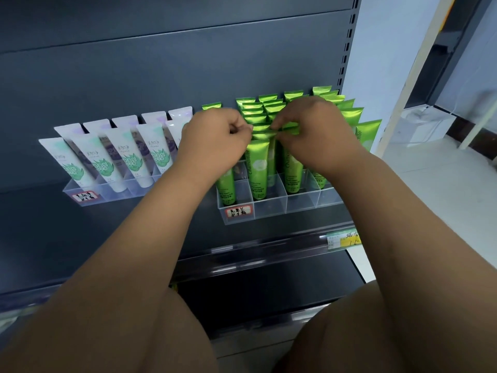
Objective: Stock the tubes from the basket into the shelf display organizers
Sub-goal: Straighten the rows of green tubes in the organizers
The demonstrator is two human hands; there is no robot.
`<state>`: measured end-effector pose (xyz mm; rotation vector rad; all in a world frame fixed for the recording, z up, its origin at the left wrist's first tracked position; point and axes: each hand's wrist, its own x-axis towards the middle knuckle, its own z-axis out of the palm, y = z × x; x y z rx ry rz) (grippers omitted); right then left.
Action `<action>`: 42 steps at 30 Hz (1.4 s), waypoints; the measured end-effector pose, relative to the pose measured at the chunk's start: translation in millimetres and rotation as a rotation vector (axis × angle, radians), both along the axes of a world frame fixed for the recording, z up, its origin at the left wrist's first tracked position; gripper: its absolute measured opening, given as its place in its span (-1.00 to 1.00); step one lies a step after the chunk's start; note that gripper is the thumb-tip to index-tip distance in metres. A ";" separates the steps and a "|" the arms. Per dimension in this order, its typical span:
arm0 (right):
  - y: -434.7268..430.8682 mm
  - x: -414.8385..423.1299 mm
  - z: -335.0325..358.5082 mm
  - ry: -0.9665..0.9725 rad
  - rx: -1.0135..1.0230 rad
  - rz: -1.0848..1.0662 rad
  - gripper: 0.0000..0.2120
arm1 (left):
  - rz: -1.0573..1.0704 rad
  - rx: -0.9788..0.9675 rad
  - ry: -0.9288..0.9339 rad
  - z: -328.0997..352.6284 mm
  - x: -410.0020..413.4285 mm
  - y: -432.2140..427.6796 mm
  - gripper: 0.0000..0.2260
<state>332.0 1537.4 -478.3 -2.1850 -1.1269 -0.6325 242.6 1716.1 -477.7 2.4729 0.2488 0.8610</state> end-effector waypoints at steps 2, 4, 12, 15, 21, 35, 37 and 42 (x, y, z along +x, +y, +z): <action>1.3 1.4 1.2 -0.015 0.003 -0.019 -0.83 | 0.005 -0.020 -0.018 5.5 2.6 1.7 -0.86; 3.9 2.9 1.9 -0.022 -0.009 -0.033 -0.83 | 0.013 -0.021 -0.010 10.4 5.6 1.8 -0.87; 12.9 6.5 1.8 -0.039 -0.101 -0.071 -0.83 | -0.025 0.068 0.162 14.9 22.9 0.8 -0.92; 16.6 8.2 1.9 -0.032 -0.106 -0.090 -0.82 | -0.027 0.057 0.197 15.0 25.9 1.9 -0.87; 21.6 10.1 2.5 -0.009 -0.111 -0.104 -0.80 | 0.001 0.124 0.229 18.2 27.8 2.6 -0.89; 25.2 6.7 7.2 0.021 -0.099 -0.037 -0.83 | 0.019 0.157 0.234 21.7 23.0 10.9 -0.84; 26.2 6.5 6.2 0.030 -0.100 -0.030 -0.83 | 0.025 0.162 0.235 21.0 22.8 12.1 -0.85; 26.9 9.2 4.9 0.021 -0.090 -0.016 -0.84 | 0.009 0.108 0.230 19.3 22.9 14.1 -0.87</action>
